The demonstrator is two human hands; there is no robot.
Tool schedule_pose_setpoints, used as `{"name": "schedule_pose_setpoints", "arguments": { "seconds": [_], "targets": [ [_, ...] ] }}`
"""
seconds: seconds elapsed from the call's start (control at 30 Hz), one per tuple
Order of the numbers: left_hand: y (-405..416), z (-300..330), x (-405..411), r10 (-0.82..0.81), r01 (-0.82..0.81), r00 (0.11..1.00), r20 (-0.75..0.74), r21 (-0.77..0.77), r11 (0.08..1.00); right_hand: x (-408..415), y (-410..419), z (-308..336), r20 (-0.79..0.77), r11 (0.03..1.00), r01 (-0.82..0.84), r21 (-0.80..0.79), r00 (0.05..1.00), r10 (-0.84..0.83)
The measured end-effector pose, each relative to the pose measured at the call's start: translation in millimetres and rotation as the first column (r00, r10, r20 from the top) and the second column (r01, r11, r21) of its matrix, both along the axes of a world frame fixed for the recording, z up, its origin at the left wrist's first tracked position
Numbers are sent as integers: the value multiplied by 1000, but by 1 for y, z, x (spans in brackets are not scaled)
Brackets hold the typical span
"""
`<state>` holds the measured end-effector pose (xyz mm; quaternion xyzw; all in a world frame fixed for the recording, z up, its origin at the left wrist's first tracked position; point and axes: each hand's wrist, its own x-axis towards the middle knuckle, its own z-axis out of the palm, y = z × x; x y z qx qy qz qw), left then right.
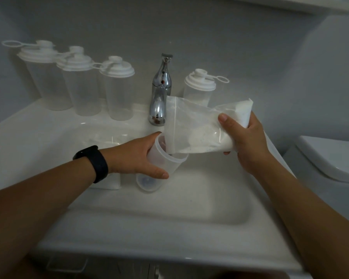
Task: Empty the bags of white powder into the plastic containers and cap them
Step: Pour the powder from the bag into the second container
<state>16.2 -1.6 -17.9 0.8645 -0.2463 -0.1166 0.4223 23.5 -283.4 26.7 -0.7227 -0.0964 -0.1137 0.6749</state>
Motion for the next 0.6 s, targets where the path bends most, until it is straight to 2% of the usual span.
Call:
{"name": "schedule_pose_setpoints", "arguments": {
  "seconds": [0.6],
  "targets": [
    [0, 0, -1, -24, 24, 999, -26, 14, 1000, -4, 2, 2, -17, 999, -30, -30, 999, 29]
  ]
}}
